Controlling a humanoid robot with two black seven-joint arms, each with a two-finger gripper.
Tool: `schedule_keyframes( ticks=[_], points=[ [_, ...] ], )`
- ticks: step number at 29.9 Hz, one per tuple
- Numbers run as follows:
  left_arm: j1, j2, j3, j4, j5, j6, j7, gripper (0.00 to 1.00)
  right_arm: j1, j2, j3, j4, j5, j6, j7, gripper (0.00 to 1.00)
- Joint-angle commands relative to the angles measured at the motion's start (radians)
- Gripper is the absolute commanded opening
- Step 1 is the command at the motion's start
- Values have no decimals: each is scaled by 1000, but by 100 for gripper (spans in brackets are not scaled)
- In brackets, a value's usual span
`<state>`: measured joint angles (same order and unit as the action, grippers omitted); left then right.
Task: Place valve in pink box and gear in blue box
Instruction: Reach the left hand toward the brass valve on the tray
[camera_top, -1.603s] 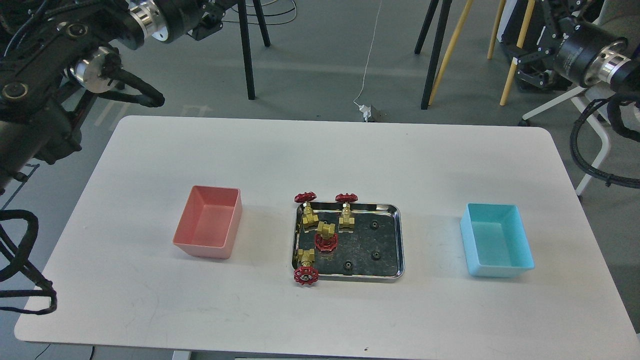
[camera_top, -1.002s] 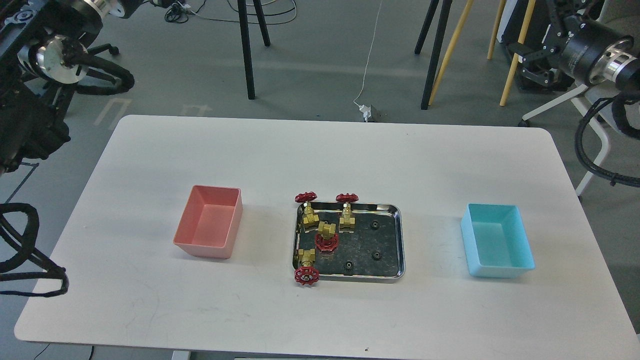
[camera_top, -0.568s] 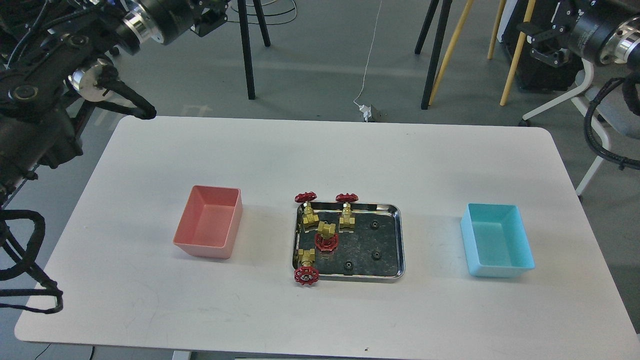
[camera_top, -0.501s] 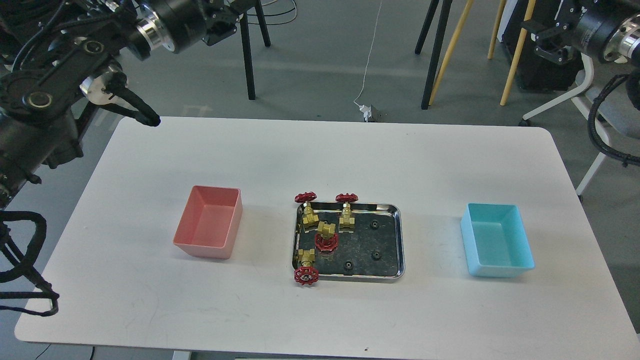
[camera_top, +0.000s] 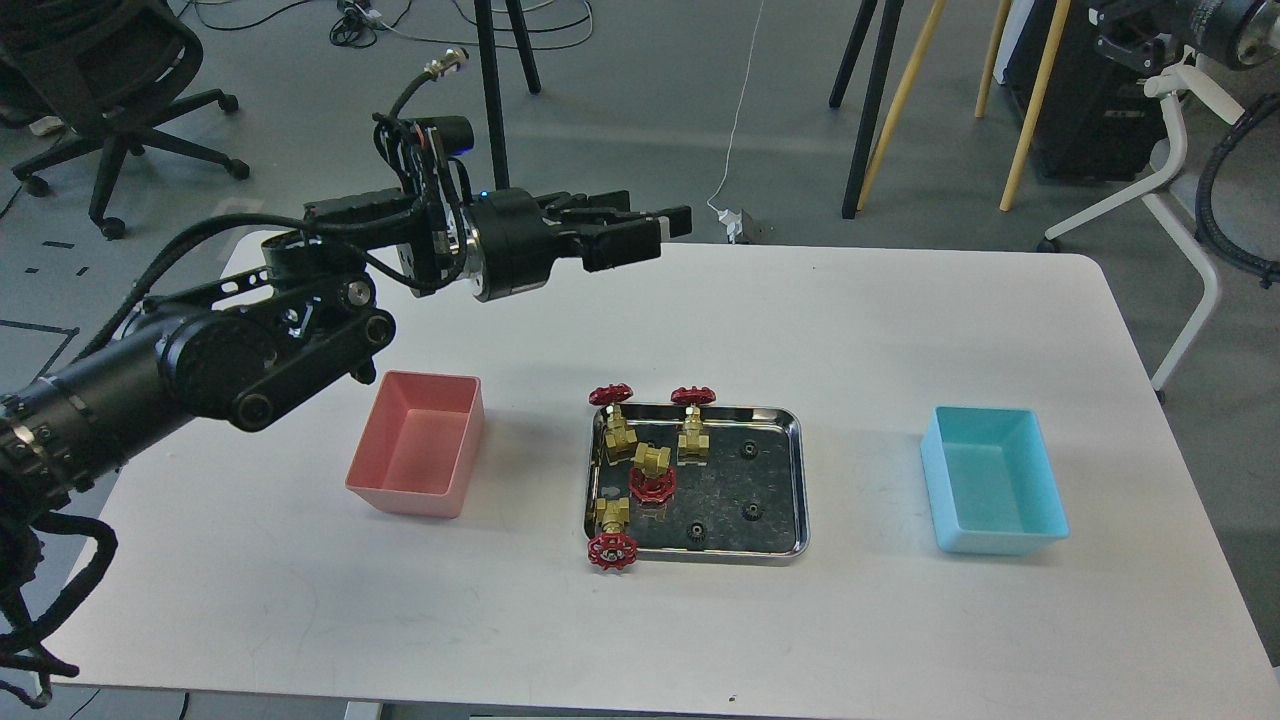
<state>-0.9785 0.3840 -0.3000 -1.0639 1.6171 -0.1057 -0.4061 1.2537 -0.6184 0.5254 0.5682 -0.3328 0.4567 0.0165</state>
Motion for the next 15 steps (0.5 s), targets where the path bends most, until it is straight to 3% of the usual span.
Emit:
schedule_keyframes(
  ticks=[1,4,8,12,15],
  points=[
    [12,0,129,-10,87,124,-19,99,3,-1,-1,-1,0,0,-1,99],
    [35,-2,229,-4,153,240,-20,99,4,-1,-1,-1,-2,0,-3,99],
    [101,0,260,27,269,349,-28,99,18,-1,-13,-4,-2,-1,-3,99],
    [144,-20,260,119,339,434,-39,99,39,-6,-39,-4,-2,-4,-6,99],
    [150,-59,263,162,340,445,-39,99,41,-9,-45,-5,-2,-7,-6,99]
  ],
)
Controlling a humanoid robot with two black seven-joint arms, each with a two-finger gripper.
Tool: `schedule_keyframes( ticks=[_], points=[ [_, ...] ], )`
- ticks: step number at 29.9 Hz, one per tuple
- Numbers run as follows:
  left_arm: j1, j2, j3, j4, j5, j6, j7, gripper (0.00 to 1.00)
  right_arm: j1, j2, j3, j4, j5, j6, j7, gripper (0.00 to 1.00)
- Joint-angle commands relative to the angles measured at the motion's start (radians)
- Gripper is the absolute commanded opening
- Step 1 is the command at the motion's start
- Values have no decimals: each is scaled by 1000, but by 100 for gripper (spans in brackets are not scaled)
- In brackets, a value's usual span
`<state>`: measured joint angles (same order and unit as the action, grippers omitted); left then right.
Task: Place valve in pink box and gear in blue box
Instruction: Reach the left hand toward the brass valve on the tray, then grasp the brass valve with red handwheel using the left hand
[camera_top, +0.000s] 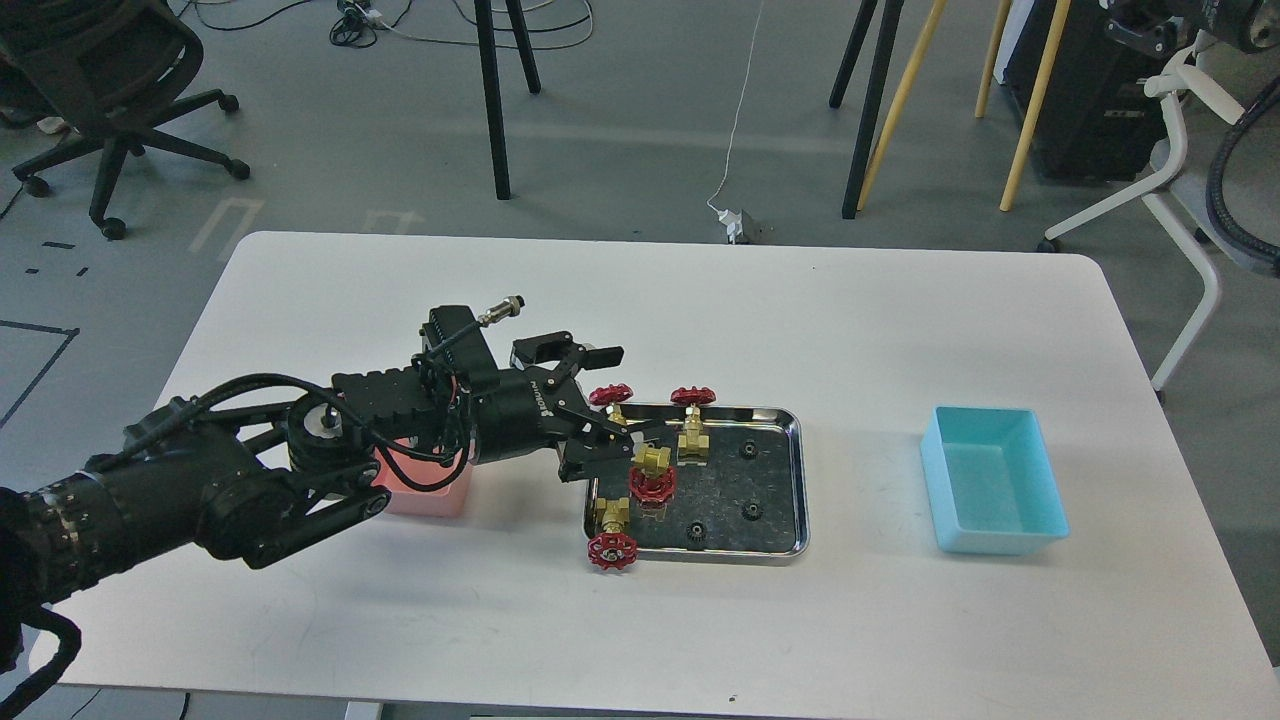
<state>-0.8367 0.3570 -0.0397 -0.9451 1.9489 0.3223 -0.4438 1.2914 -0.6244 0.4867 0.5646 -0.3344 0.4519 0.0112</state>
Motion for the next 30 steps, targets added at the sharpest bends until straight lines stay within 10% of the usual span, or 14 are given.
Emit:
schedule_keyframes(
  ticks=[1,18,30],
  points=[
    [13,-44,3,60,8,17,-1,99,3,-3,-7,-2,0,-2,1,99],
    [53,-257,93,337,-1,61,-45,99,2,-3,-34,-26,2,-2,1,99],
    [56,-286,104,442,-5,90,-45,76,2,-3,-34,-26,2,-2,4,99]
  ],
)
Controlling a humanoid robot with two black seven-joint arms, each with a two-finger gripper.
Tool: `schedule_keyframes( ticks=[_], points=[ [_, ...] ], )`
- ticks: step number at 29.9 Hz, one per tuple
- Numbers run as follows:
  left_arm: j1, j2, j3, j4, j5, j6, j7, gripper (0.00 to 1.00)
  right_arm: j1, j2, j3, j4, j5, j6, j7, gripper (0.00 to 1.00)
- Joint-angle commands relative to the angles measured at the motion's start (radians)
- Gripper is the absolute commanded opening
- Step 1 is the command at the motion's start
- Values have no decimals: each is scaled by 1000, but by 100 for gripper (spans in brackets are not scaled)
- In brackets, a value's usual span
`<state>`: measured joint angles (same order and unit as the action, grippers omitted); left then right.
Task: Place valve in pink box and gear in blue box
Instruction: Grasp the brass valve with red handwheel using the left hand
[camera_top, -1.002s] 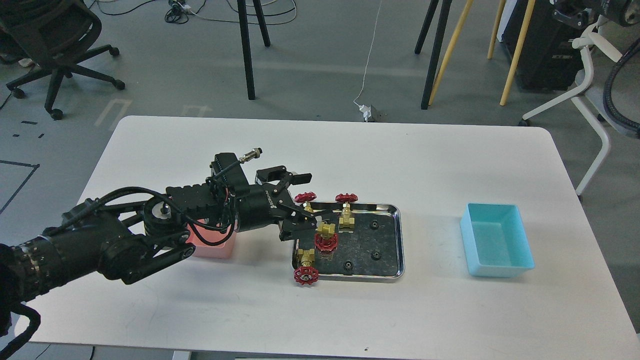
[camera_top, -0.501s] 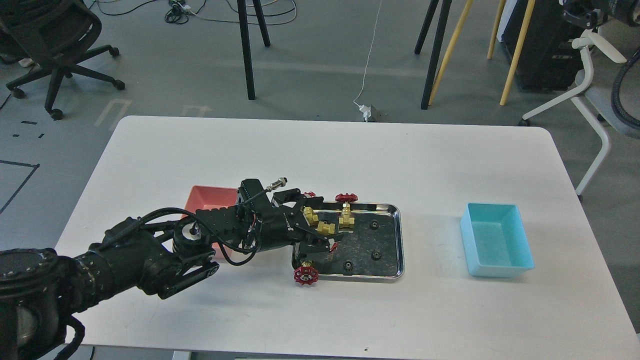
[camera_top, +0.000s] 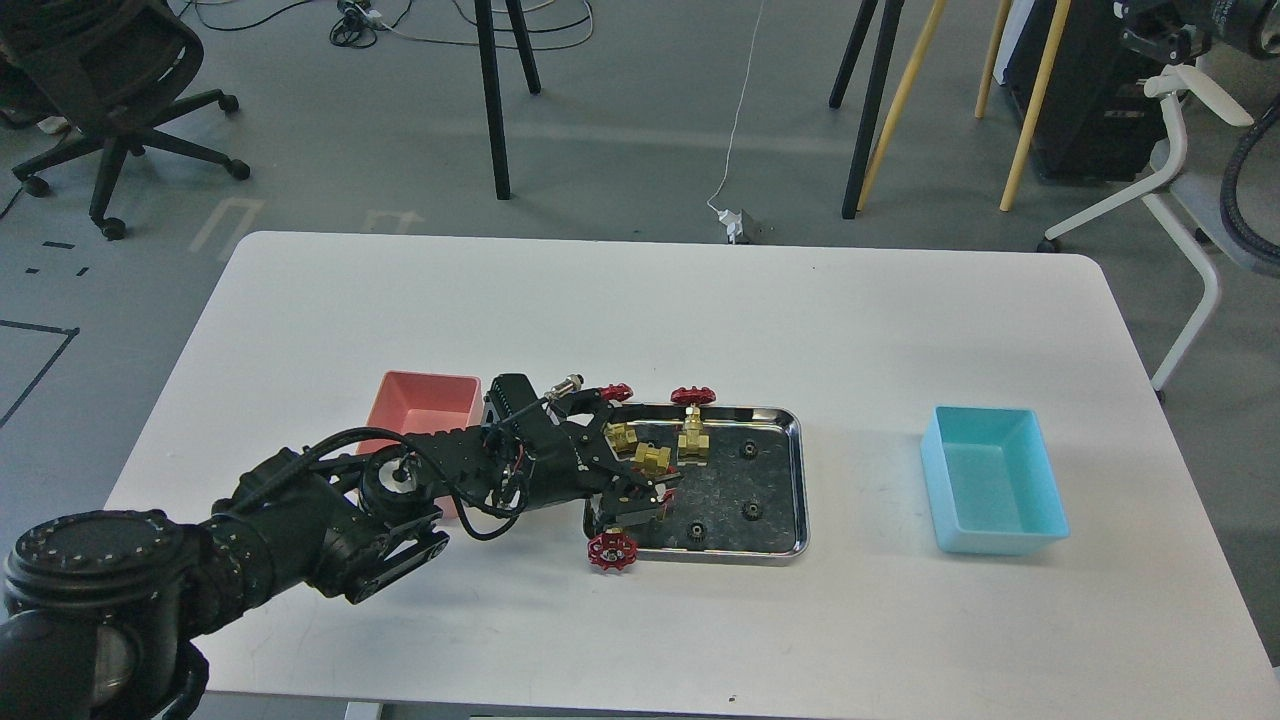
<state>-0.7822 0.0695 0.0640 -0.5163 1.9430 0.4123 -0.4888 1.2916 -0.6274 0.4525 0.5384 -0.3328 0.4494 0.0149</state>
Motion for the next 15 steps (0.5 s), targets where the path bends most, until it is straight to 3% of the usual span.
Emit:
schedule_keyframes(
  ticks=[1,5,15],
  points=[
    [1,1,0,15,1,0,0,73,0,0,0,0,0,0,0,99],
    [1,7,0,15,1,0,0,63,-1,0,0,-1,0,-1,2,99],
    [6,7,0,13,5,0,0,20,0,0,-1,-3,-2,-3,0,99]
  ],
)
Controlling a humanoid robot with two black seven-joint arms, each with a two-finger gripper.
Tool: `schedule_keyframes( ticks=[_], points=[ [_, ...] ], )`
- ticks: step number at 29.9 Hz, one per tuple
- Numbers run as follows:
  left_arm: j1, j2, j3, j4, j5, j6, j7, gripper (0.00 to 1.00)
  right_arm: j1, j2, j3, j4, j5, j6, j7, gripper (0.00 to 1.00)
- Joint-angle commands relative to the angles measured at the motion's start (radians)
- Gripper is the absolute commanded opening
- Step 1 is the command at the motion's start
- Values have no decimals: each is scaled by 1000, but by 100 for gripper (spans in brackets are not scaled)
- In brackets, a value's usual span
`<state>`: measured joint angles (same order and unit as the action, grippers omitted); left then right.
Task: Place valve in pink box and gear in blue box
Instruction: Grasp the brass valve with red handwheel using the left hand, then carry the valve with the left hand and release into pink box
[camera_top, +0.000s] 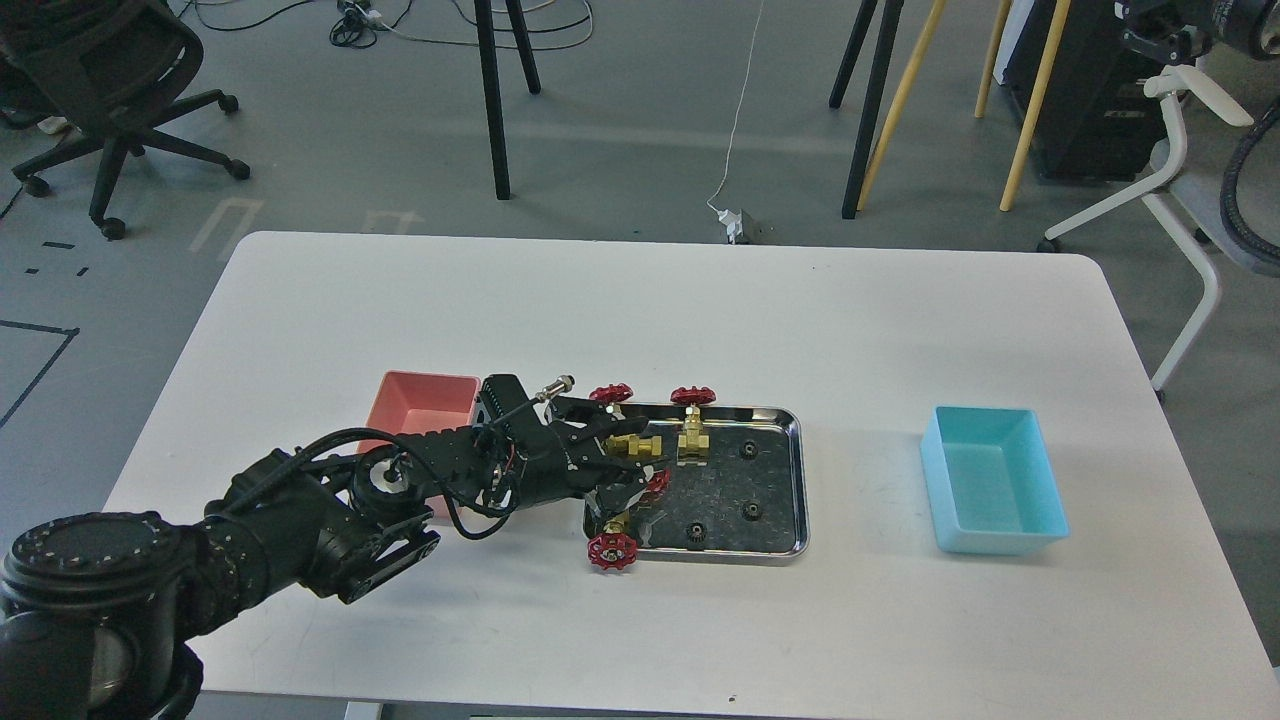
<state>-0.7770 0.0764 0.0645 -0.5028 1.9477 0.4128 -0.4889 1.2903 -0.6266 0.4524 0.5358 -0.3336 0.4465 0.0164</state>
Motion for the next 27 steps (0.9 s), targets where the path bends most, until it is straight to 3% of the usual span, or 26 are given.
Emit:
schedule_keyframes(
  ticks=[1,5,11,20,27],
  points=[
    [1,0,0,0,0,0,0,17,1,-1,-1,0,-1,0,-1,99],
    [-1,-1,0,-9,2,0,0,8,0,-1,-1,-2,-1,0,1,99],
    [-11,55,-20,-104,-9,-8,0,9,-5,10,-1,-46,1,6,1,99],
    [-21,409,-54,-431,-168,-49,0,11,1,18,-3,-63,-1,4,1,99],
    [-4,629,-147,-534,-185,-112,0,11,0,18,-3,-66,-1,3,2,99]
  ],
)
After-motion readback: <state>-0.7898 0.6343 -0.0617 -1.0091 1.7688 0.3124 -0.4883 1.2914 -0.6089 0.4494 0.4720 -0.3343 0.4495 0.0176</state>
